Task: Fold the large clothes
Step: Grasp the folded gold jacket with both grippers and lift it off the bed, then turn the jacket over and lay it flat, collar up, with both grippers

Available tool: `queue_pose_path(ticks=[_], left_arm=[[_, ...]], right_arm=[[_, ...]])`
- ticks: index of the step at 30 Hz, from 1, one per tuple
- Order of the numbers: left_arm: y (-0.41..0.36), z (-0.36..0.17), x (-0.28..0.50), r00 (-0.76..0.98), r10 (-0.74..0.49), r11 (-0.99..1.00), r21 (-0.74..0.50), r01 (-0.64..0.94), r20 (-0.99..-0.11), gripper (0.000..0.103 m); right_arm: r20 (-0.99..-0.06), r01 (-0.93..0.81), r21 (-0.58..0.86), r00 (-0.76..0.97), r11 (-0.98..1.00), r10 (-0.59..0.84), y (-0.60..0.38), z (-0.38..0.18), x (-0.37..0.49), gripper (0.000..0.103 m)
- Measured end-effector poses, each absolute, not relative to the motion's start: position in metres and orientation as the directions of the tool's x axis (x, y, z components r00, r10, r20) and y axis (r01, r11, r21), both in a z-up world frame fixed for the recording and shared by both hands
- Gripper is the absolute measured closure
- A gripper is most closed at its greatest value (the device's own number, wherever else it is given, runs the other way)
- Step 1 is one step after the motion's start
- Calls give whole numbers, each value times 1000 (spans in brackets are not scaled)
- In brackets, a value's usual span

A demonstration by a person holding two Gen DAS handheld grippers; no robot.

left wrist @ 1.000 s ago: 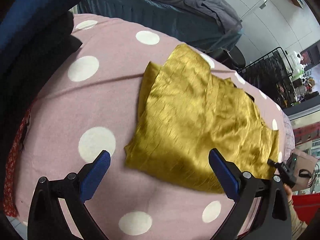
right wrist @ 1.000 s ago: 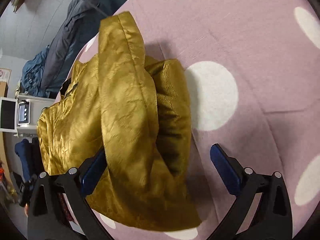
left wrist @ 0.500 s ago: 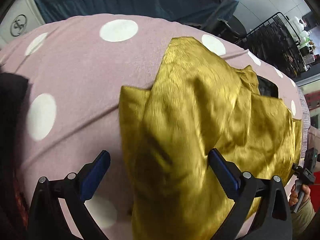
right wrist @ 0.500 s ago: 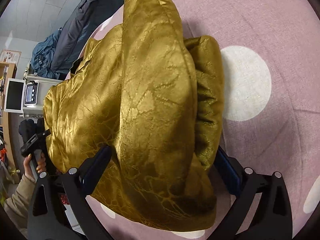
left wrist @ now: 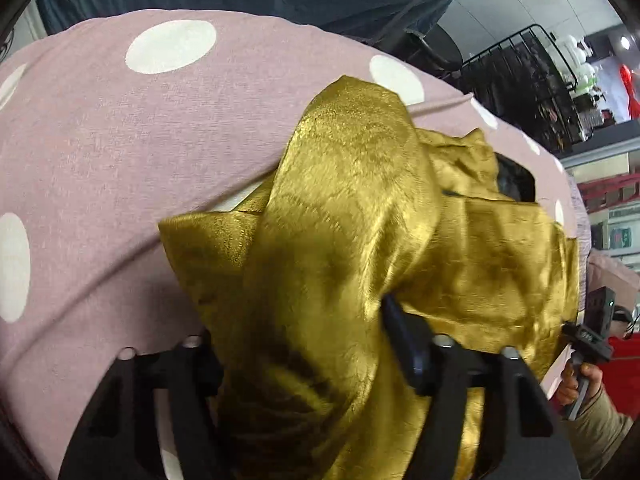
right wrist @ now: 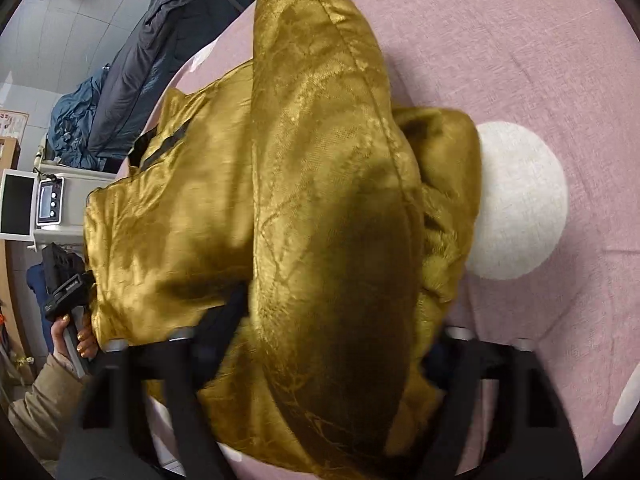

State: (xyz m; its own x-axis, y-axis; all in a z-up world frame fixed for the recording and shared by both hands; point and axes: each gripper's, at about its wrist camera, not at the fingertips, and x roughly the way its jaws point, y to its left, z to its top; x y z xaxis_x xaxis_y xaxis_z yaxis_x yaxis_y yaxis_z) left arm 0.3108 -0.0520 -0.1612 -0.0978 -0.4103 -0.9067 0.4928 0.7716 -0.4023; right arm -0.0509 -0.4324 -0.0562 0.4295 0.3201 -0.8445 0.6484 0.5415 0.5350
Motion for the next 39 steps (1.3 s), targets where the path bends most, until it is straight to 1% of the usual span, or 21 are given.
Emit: queue_pose_path(ticks=[1, 2, 4, 5, 6, 8, 12, 17, 20, 24, 26, 27, 28, 29, 30, 32, 33, 34, 35, 37, 39], left_arm=[[-55, -159, 307, -101, -412, 771, -405, 492, -906, 62], [-58, -155, 302, -89, -398, 773, -386, 504, -913, 64], [-67, -148, 293, -64, -363, 770, -338, 540, -929, 74], [-72, -141, 287, -52, -354, 764, -321, 560, -934, 77], [-77, -132, 283, -43, -355, 756, -313, 575, -934, 80], [-88, -108, 273, -19, -372, 724, -303, 619, -928, 83], [-127, -34, 244, 46, -456, 610, -274, 744, -889, 86], [-217, 47, 192, 42, -563, 397, -225, 890, -825, 87], [-277, 76, 156, -3, -607, 272, -212, 939, -794, 87], [-365, 90, 105, -40, -621, 134, -157, 978, -783, 87], [-411, 82, 86, -41, -595, 132, -147, 980, -803, 82], [-434, 74, 79, -24, -573, 154, -137, 978, -819, 72], [-459, 62, 72, 0, -543, 180, -116, 977, -840, 59], [-474, 50, 66, 47, -506, 212, -71, 975, -861, 52], [-486, 41, 60, 104, -473, 249, -19, 968, -875, 42], [-496, 27, 49, 201, -439, 295, 71, 953, -876, 37], [-496, 22, 46, 262, -419, 314, 132, 940, -869, 25], [-495, 20, 43, 322, -403, 331, 192, 924, -856, 18], [-491, 17, 42, 365, -401, 345, 231, 910, -840, 17], [-481, 13, 47, 372, -386, 365, 230, 902, -844, 14], [-466, 13, 47, 334, -378, 350, 201, 915, -863, 14]], right_arm=[[-847, 645, 531, 428, 550, 316, -429, -53, -48, 65], [-856, 644, 515, 416, 566, 306, -426, -49, -46, 70], [-865, 638, 497, 414, 588, 283, -422, -38, -43, 79], [-867, 638, 493, 422, 592, 267, -420, -29, -44, 83], [-867, 637, 489, 429, 596, 253, -418, -22, -47, 85], [-853, 625, 502, 472, 598, 223, -414, 2, -57, 89], [-814, 608, 536, 557, 586, 165, -406, 54, -91, 92], [-809, 658, 468, 588, 590, -14, -402, 117, -150, 93], [-800, 730, 427, 580, 534, -154, -414, 148, -203, 93], [-784, 831, 430, 537, 352, -312, -435, 163, -286, 93], [-793, 868, 442, 496, 226, -353, -440, 152, -319, 92], [-795, 872, 464, 487, 156, -361, -441, 143, -334, 92], [-801, 873, 478, 476, 91, -362, -442, 132, -346, 91], [-815, 878, 479, 454, 23, -360, -443, 119, -358, 86], [-838, 882, 467, 420, -62, -349, -445, 101, -370, 83], [-885, 863, 440, 370, -250, -282, -445, 58, -395, 74], [-905, 854, 413, 345, -317, -250, -443, 43, -403, 68], [-915, 834, 400, 338, -380, -221, -441, 28, -413, 58], [-907, 802, 421, 359, -424, -223, -438, 18, -421, 48], [-917, 799, 398, 329, -450, -225, -436, 14, -426, 36], [-933, 838, 352, 277, -416, -232, -440, 21, -421, 33]])
